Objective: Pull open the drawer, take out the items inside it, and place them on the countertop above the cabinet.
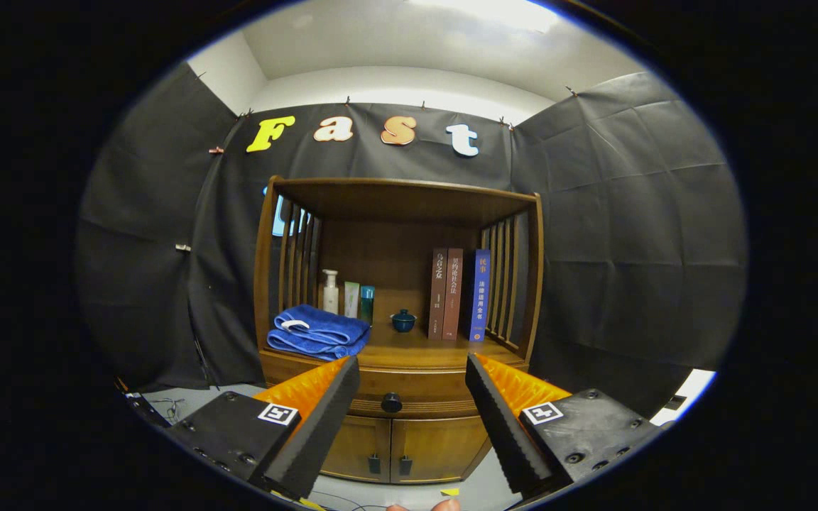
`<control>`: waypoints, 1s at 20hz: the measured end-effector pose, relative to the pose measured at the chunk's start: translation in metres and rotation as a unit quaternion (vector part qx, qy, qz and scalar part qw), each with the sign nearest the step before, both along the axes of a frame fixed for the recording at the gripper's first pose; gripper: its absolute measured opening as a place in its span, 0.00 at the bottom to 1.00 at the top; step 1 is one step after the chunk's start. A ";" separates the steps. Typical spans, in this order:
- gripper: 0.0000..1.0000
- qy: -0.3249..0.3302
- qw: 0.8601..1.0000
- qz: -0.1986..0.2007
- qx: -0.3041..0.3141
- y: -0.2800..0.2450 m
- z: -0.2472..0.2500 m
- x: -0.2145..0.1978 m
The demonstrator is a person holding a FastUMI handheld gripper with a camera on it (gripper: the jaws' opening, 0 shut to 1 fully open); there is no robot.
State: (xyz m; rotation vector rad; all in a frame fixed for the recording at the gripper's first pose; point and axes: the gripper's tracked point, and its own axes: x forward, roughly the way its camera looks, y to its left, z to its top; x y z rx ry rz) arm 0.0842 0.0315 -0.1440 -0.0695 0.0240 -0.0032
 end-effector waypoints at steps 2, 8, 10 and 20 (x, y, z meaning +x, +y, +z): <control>0.99 0.012 1.000 0.008 0.008 0.007 -0.022 0.014; 0.99 0.037 0.998 0.000 0.045 0.008 -0.079 0.056; 0.99 0.053 0.998 -0.004 0.042 0.004 -0.100 0.073; 0.99 0.116 0.993 0.007 0.035 0.015 -0.190 0.158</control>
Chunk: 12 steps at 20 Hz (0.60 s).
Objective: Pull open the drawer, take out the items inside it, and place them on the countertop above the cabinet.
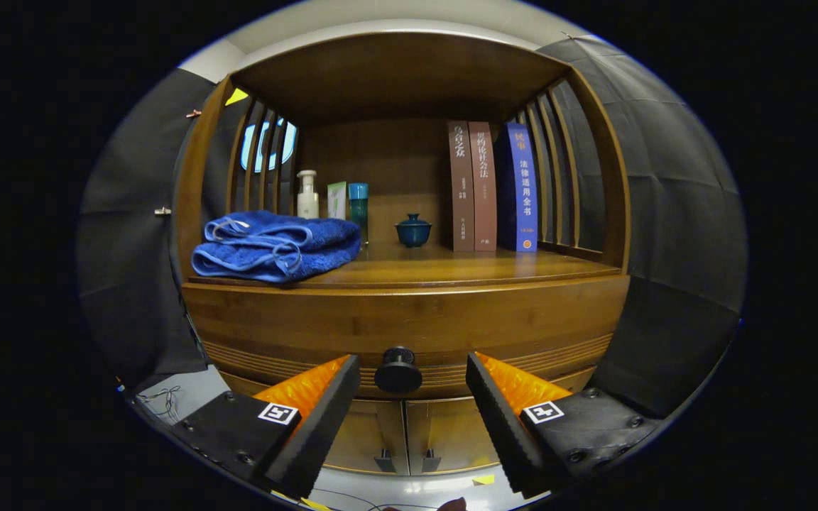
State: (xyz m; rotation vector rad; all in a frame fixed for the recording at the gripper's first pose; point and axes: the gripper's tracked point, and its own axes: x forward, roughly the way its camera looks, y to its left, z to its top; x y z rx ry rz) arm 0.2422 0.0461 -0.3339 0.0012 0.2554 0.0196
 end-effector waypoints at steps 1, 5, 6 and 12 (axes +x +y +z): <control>0.99 0.007 1.000 0.000 -0.005 0.000 -0.009 0.005; 0.74 0.020 1.000 0.020 0.004 0.012 -0.025 0.023; 0.62 0.023 0.999 0.022 -0.001 0.014 -0.027 0.024; 0.33 0.018 1.000 0.016 0.008 0.010 -0.030 0.023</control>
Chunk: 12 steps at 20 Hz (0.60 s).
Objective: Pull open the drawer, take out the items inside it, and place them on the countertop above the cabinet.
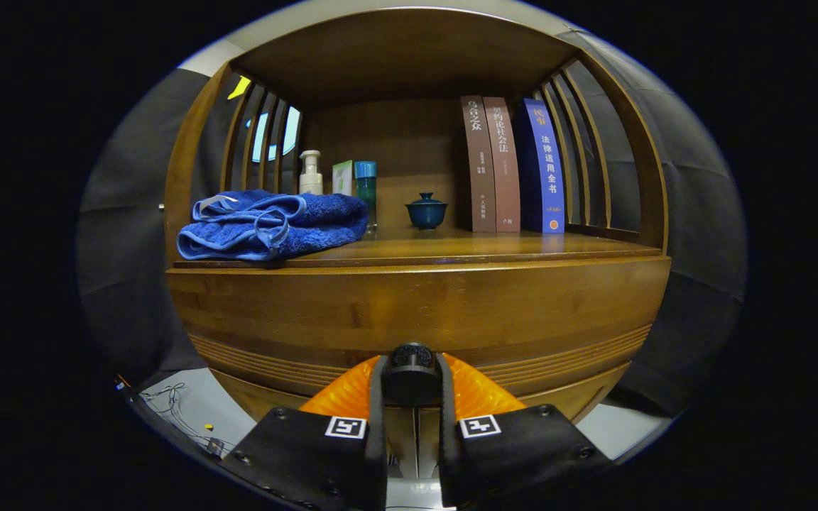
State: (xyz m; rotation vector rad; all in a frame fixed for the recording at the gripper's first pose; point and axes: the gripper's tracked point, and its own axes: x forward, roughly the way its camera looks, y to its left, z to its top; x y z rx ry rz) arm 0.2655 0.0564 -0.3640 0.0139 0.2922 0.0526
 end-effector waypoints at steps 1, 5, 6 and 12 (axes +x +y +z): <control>0.33 0.004 1.000 -0.002 -0.004 0.000 0.003 -0.007; 0.33 0.011 1.000 -0.007 -0.012 -0.001 0.006 -0.036; 0.33 0.012 1.000 -0.008 -0.013 -0.001 0.007 -0.046; 0.33 0.016 1.000 -0.008 -0.010 -0.003 0.014 -0.104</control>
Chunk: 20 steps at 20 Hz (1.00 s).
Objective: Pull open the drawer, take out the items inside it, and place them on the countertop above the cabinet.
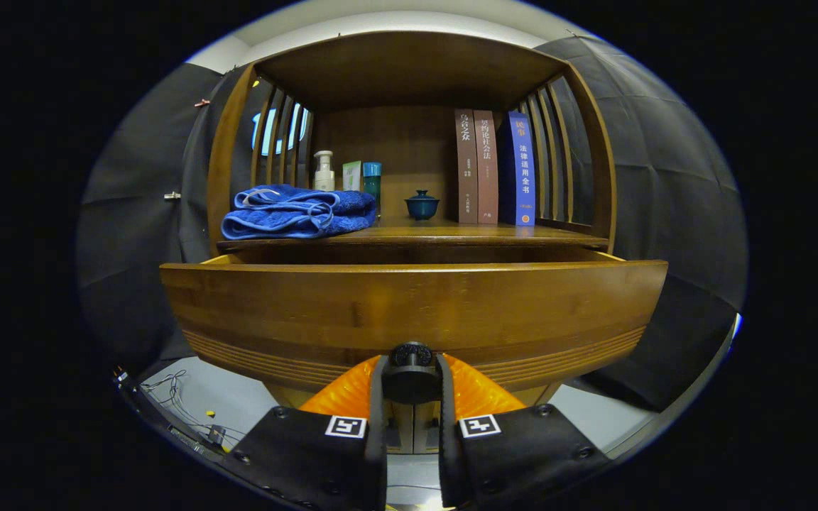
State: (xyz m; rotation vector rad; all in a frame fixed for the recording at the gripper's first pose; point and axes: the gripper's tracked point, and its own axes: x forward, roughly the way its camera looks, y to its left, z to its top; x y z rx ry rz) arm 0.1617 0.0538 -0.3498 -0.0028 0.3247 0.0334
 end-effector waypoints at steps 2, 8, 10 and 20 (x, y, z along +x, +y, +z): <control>0.33 0.004 1.000 0.002 0.001 0.000 0.001 -0.018; 0.33 0.015 1.000 0.002 0.010 -0.003 -0.002 -0.064; 0.33 0.018 1.000 0.003 0.016 -0.004 0.000 -0.073; 0.42 0.029 0.999 0.004 0.022 -0.005 -0.004 -0.086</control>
